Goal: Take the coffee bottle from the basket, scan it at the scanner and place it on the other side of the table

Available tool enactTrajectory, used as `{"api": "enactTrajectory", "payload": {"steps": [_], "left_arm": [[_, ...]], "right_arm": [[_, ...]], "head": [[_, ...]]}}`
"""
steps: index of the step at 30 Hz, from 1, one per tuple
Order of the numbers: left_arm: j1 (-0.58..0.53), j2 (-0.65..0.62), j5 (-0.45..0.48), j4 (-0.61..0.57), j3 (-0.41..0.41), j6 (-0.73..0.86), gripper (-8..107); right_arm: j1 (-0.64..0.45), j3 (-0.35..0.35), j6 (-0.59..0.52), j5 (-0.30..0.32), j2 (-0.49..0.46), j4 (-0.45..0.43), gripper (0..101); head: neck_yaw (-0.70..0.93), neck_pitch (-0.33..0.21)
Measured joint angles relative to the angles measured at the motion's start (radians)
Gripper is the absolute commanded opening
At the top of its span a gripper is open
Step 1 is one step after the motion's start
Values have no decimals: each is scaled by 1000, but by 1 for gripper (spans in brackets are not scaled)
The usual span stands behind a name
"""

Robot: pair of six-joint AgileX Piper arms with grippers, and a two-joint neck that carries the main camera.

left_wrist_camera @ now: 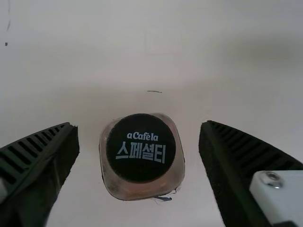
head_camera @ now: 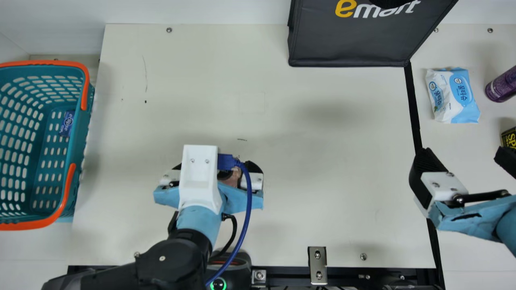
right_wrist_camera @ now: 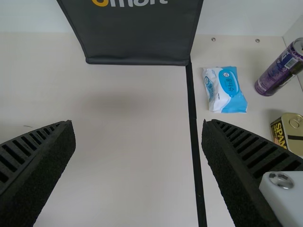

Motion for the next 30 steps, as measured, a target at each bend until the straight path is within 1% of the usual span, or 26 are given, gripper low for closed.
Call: {"api": "enactTrajectory", "payload": {"steps": [8, 9, 14, 18, 23, 30], "left_arm": [[4, -6, -8, 10, 10, -3, -3], [5, -10, -10, 10, 11, -1, -8], [12, -47, -28, -1, 15, 50, -8], [26, -90, -68, -29, 21, 132, -8], [63, -156, -143, -91, 40, 278, -8], [138, -246, -256, -225, 74, 550, -8]], "right_arm": [[0, 0, 0, 0, 0, 0, 95], [0, 0, 0, 0, 0, 0, 95], [0, 0, 0, 0, 0, 0, 95], [0, 0, 0, -1, 0, 0, 95], [0, 0, 0, -1, 0, 0, 95], [0, 0, 0, -1, 0, 0, 95]], "head": [[0, 0], [0, 0], [0, 0], [0, 0], [0, 0], [0, 2]]}}
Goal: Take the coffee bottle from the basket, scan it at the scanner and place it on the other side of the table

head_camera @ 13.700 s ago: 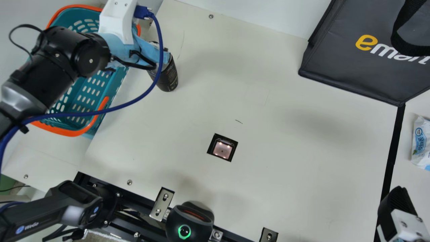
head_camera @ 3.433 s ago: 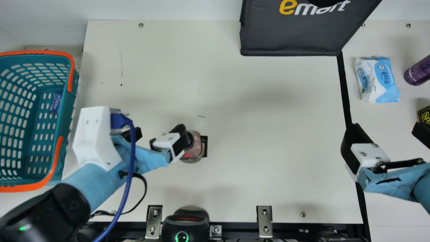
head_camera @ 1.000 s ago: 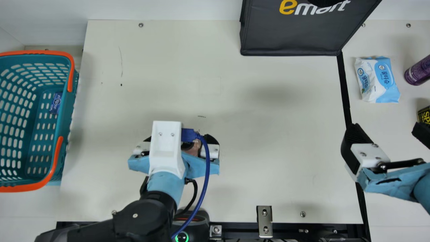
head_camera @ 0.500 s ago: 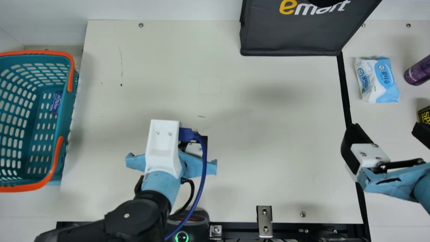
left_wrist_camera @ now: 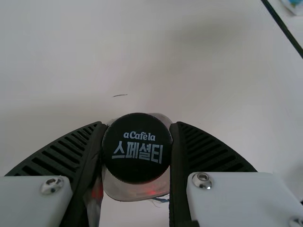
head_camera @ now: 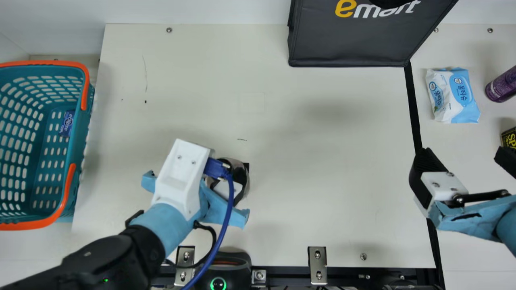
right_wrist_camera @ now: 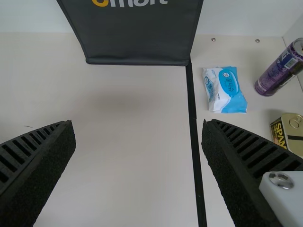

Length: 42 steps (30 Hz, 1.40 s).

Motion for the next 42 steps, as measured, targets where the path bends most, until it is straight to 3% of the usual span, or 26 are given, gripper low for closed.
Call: {"api": "enactTrajectory", "payload": {"steps": [6, 12, 24, 42], "left_arm": [[78, -53, -66, -180, 13, 299, -8], [158, -86, -56, -368, 5, 604, -8], [344, -92, 42, -739, -41, 1219, -8], [650, -22, 186, -1177, -53, 2062, -8]], "right_arm": [[0, 0, 0, 0, 0, 0, 95], [0, 0, 0, 0, 0, 0, 95], [0, 0, 0, 0, 0, 0, 95], [0, 0, 0, 0, 0, 0, 95]], "head": [[0, -2], [0, -2], [0, -2], [0, -2]]}}
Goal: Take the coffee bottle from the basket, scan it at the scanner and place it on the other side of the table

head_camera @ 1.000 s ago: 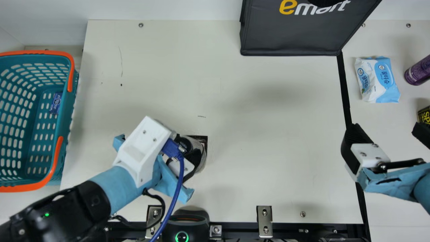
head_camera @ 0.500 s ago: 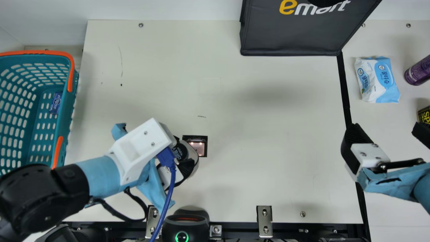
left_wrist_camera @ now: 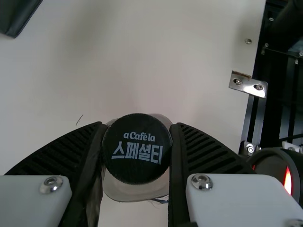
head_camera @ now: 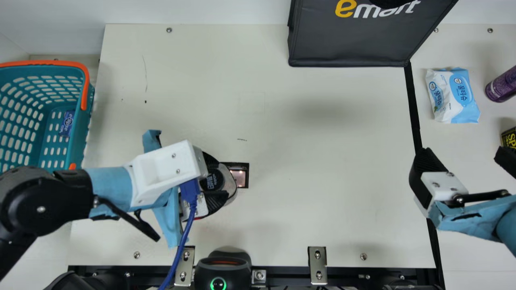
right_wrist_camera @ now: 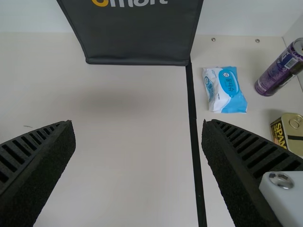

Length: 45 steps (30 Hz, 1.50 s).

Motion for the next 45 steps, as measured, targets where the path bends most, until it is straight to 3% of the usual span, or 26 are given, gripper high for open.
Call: {"api": "enactTrajectory", "payload": {"steps": [14, 27, 45], "left_arm": [[158, 83, 151, -190, 13, 496, -8], [183, 191, 161, -212, 17, 643, -8], [160, 248, 102, -243, 22, 614, 52]], "right_arm": [[0, 0, 0, -1, 0, 0, 95], [0, 0, 0, -1, 0, 0, 95], [0, 0, 0, -1, 0, 0, 95]], "head": [[0, 0], [0, 0], [0, 0]]}}
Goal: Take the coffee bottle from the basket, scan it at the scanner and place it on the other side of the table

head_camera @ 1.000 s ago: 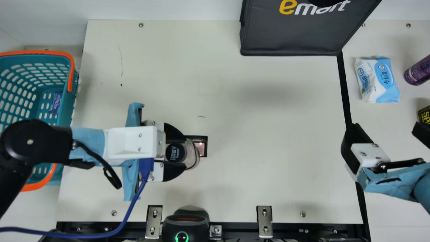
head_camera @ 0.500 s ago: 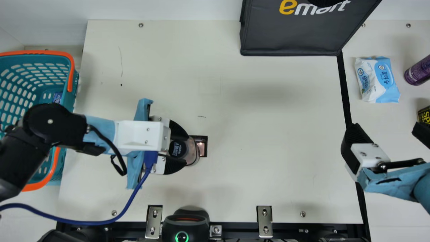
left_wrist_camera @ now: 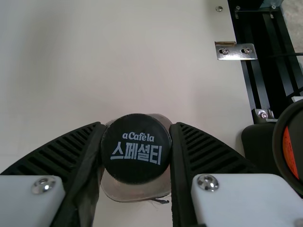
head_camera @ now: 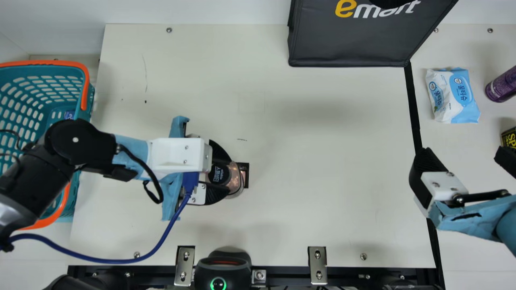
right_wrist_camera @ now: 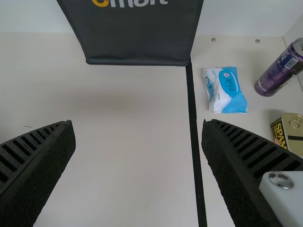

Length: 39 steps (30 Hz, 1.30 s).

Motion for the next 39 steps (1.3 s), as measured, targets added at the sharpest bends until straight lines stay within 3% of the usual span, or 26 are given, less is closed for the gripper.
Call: {"api": "enactTrajectory", "payload": {"steps": [12, 23, 39], "left_arm": [[-11, -36, -50, 26, 6, -102, 90], [-1, -179, -44, 105, -4, -459, 90], [-150, -349, -21, 418, -93, -1222, 90]], "right_arm": [[0, 0, 0, 0, 0, 0, 95], [0, 0, 0, 0, 0, 0, 95], [0, 0, 0, -1, 0, 0, 95]], "head": [[0, 0], [0, 0], [0, 0]]}}
